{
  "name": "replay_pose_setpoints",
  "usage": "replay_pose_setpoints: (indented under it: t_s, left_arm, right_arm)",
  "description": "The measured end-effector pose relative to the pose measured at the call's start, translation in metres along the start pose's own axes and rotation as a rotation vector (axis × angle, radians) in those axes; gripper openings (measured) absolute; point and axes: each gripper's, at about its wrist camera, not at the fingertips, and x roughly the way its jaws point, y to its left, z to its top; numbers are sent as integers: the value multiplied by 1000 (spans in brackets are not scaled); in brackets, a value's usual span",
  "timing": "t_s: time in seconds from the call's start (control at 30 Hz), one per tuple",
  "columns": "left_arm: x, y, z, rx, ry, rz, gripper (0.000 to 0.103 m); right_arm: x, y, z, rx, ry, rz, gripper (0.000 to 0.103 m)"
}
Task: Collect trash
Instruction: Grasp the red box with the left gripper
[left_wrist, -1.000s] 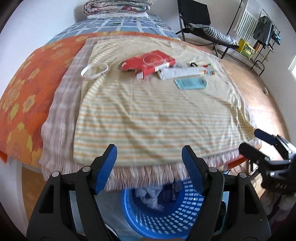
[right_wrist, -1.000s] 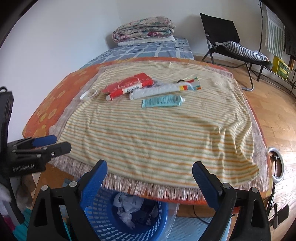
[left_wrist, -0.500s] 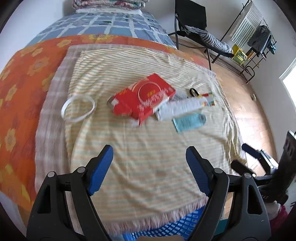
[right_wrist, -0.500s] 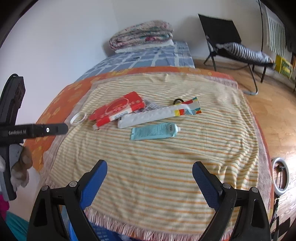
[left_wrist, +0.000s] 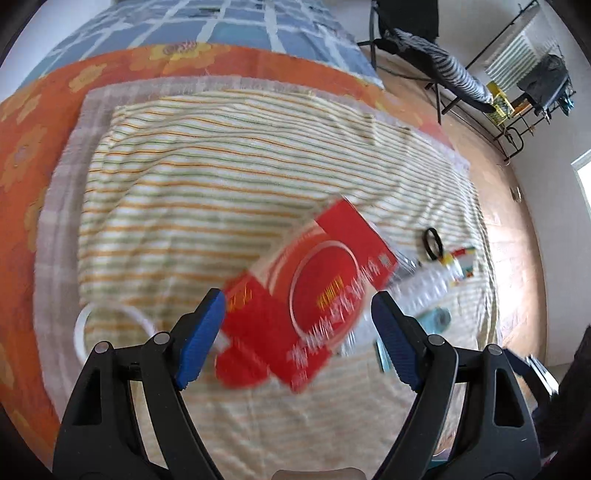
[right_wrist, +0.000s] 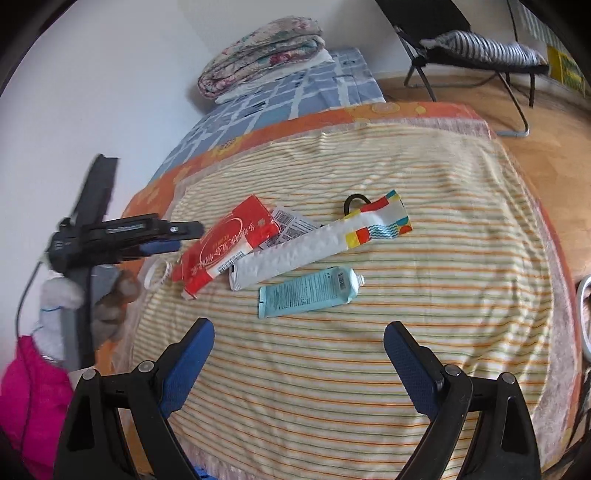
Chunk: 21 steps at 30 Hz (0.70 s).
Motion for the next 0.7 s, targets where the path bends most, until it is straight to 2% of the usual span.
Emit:
replay_pose_setpoints:
  t_s: [0.07,0.17,0.27,0.43,0.5,0.53,0.57,0.63,0.7]
  left_arm:
    - [13,4,7,-12,28,-4,84]
    - [23,8,8,-37,50,-25,84]
    - [25,2,2,-4,71,-43,84]
    - [22,-22,-10,99,91,13,84]
    - [23,-38,-16,168,85,78,84]
    - [25,-43,-16,191,84,99,84]
    - [28,-50,-17,221,87,139,90]
    - [34,-60,-18,241,96,183,94]
    - [42,-66,-19,261,117,228,94]
  right_arm:
    - [3,-1,1,16,14,18,94]
    - [5,-3,3,9,15,1,94]
    - [11,-10,5,27,25,-15,90]
    - [20,-29,11,106,41,-2,87]
    - [23,-38,16,150,39,7,87]
    - [25,-42,18,167,37,12,82]
    - [27,-46,21,192,36,22,78]
    - [30,-53,27,234,35,46,77]
    - [33,-59,32,267,25,67,77]
